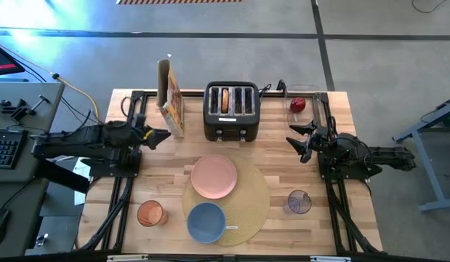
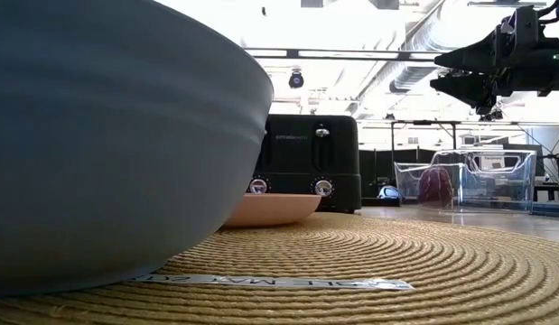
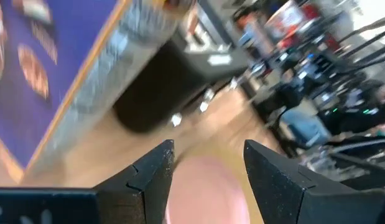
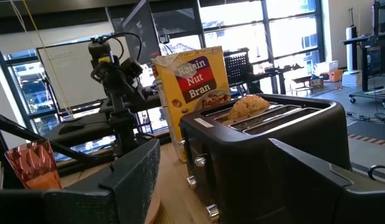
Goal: Arrange a breakfast setting
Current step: Pour the cereal into the bowl
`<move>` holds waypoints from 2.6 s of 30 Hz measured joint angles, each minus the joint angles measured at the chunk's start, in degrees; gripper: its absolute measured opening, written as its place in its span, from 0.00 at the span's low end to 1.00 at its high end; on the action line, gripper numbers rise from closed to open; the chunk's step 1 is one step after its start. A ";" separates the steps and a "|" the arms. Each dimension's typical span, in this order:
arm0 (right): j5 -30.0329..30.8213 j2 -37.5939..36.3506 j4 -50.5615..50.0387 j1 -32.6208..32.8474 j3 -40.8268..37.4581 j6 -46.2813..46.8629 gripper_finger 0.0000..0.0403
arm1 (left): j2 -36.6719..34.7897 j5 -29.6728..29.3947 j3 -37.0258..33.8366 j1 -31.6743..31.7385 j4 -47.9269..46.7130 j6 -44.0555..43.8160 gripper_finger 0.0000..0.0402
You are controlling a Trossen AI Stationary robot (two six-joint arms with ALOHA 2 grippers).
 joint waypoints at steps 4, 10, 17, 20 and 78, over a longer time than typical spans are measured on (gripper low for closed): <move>-0.01 0.01 0.00 0.00 -0.01 -0.02 0.70 | 4.65 2.25 1.85 0.00 -3.72 -4.03 0.46; -0.02 0.00 0.00 0.00 0.00 -0.02 0.70 | 8.88 2.92 2.61 -1.03 -6.46 -7.65 0.46; -0.02 0.00 0.00 -0.02 0.00 -0.02 0.70 | 14.10 -4.14 2.62 -5.25 -7.24 -11.66 0.46; -0.02 0.00 0.00 0.00 0.00 -0.02 0.70 | 17.08 -6.97 2.64 -7.69 -8.31 -14.26 0.46; 0.00 0.00 -0.02 -0.02 0.00 -0.02 0.70 | 61.78 -49.34 2.64 -19.33 -8.67 -52.81 0.90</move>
